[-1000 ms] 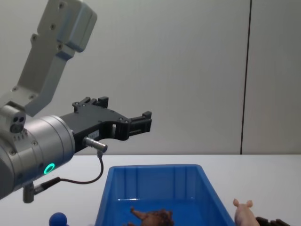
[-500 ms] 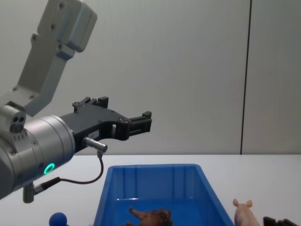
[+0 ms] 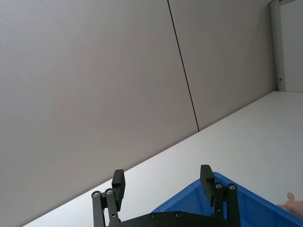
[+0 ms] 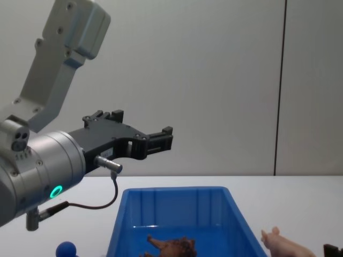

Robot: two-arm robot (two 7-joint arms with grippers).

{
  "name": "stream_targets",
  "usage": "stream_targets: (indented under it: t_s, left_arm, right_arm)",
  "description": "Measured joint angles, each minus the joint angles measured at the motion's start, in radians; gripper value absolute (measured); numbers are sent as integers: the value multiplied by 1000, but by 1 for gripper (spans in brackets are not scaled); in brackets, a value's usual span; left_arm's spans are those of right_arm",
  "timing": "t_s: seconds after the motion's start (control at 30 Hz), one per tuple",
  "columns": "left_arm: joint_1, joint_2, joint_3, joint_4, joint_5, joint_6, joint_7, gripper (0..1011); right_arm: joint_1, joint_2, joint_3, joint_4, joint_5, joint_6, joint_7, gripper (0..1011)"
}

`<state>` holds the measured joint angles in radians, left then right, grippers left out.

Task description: Pick up the two dolls from the table and place them into the box.

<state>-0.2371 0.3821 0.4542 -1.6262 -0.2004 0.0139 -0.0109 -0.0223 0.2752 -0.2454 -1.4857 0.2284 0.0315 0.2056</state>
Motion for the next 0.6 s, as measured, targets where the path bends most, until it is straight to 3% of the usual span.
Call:
stream_targets:
  t_s: [0.33,0.6]
  left_arm:
    - [0,0,0,0,0,0,0,1000]
    - [0,0,0,0,0,0,0,1001]
  right_arm:
    - [-10,10,9,-12,30,11,13,600]
    - [10,2,10,20,65,13,61,389]
